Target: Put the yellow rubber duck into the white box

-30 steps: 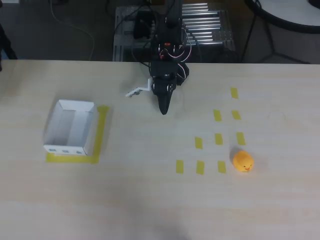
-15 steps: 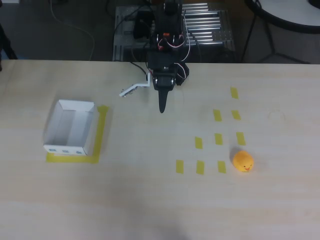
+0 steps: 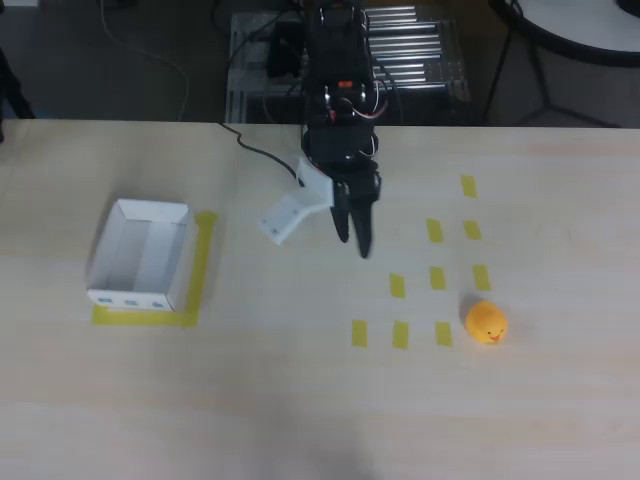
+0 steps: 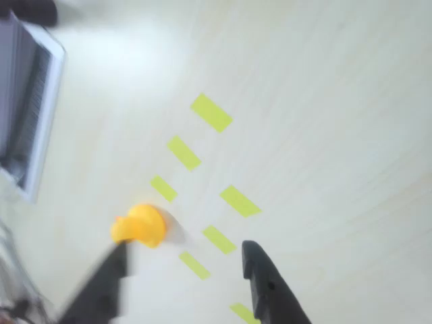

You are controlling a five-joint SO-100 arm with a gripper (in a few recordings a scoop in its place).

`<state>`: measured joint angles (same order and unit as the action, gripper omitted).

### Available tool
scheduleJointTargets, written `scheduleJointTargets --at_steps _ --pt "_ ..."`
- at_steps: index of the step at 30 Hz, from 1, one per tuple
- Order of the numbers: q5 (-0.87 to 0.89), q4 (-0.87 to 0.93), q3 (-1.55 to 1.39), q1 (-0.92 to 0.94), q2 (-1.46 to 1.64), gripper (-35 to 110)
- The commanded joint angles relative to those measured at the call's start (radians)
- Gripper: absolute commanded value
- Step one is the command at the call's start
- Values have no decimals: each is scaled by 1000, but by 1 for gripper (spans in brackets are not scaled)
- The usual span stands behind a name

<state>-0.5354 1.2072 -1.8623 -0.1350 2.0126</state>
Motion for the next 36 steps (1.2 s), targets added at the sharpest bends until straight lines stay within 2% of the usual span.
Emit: scheduleJointTargets --at_steps 1,11,16,30,36 --pt "-112 92 239 -94 -123 44" --pt "-127 288 618 -258 -538 56" --pt "-75 265 738 -302 -716 59" --pt "72 380 1430 -380 -1218 60" --pt "95 397 1543 -426 -1319 60"
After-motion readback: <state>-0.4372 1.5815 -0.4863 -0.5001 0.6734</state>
